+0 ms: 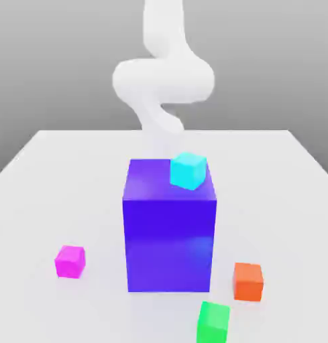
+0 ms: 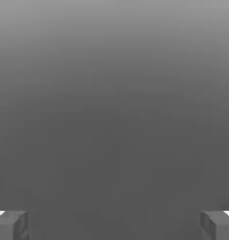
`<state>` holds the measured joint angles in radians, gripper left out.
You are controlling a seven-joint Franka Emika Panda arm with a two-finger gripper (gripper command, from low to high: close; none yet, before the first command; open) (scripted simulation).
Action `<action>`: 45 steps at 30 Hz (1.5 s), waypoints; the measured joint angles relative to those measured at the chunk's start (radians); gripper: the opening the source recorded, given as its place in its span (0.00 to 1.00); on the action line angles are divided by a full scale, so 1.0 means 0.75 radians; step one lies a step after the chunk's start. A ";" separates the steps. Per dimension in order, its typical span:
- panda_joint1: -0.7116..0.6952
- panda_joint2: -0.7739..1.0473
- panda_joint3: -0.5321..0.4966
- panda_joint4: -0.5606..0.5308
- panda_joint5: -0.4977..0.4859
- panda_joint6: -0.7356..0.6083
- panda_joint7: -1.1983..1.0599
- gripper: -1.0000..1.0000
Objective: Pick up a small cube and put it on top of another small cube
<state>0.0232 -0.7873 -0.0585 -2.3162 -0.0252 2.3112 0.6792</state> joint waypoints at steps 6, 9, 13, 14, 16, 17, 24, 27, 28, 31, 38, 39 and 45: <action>0.076 0.048 -0.188 -0.054 -0.082 0.040 -0.394 0.50; 0.115 0.075 -0.280 -0.080 -0.123 0.061 -0.585 0.50; 0.166 0.114 -0.398 -0.117 -0.174 0.092 -0.842 0.50; 0.177 0.125 -0.427 -0.126 -0.185 0.099 -0.907 0.50; 0.205 0.146 -0.486 -0.144 -0.212 0.116 -1.035 0.50; 0.218 0.157 -0.516 -0.153 -0.225 0.124 -1.099 0.50; 0.319 0.240 -0.725 -0.219 -0.315 0.185 -1.546 0.50; 0.365 0.278 -0.816 -0.248 -0.353 0.213 -1.738 0.50; 0.381 0.291 -0.847 -0.257 -0.366 0.223 -1.802 0.50; 0.432 0.331 -0.941 -0.286 -0.405 0.252 -1.994 0.50; 0.566 0.429 -1.169 -0.355 -0.491 0.326 -2.443 0.50; 0.587 0.443 -1.203 -0.365 -0.502 0.337 -2.507 0.50; 0.728 0.535 -1.418 -0.426 -0.565 0.407 -2.899 0.50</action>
<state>0.5690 -0.3864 -1.1220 -2.6356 -0.4488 2.6164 -1.4948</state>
